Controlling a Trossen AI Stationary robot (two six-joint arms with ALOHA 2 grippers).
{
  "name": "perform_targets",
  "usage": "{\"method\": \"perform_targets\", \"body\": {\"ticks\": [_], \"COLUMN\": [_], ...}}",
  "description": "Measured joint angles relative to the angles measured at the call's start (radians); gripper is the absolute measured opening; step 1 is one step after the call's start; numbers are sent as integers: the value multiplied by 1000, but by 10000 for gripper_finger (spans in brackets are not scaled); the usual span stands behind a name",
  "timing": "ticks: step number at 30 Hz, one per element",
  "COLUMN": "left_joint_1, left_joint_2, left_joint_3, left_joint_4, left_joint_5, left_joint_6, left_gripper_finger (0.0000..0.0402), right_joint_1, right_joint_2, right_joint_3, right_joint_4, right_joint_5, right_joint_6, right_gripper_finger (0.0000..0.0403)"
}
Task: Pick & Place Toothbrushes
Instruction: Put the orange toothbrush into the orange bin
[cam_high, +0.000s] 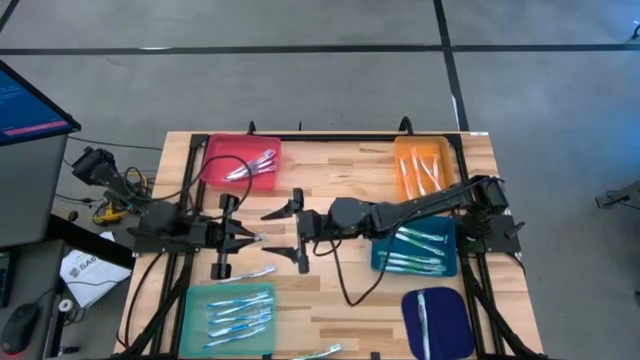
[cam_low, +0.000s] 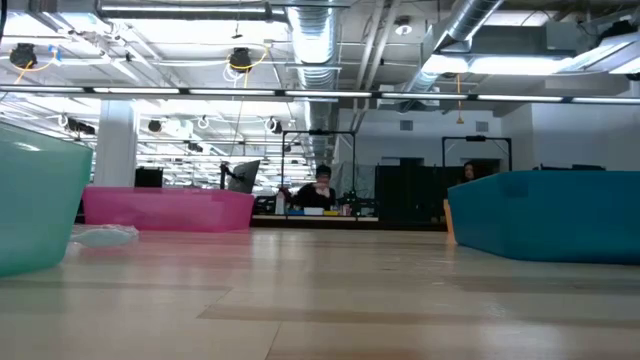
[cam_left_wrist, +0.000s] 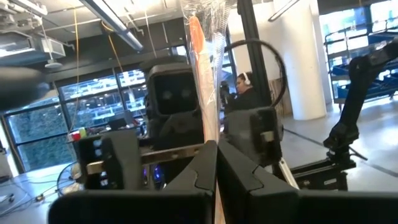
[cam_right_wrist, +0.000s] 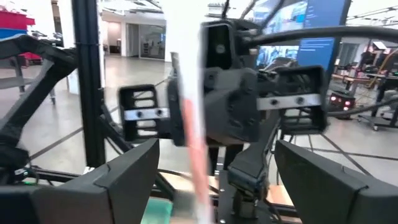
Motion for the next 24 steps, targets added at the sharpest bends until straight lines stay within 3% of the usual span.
{"method": "perform_targets", "body": {"ticks": [12,24], "left_joint_1": [27,27], "left_joint_2": [22,22], "left_joint_3": [0,0], "left_joint_4": [11,11], "left_joint_5": [0,0], "left_joint_6": [0,0], "left_gripper_finger": [0,0], "right_joint_1": [1,0], "right_joint_2": [0,0], "right_joint_3": [-1,-1], "right_joint_4": [-31,-44], "right_joint_5": [-1,-1], "right_joint_6": [-3,-3], "right_gripper_finger": [303,229]}}
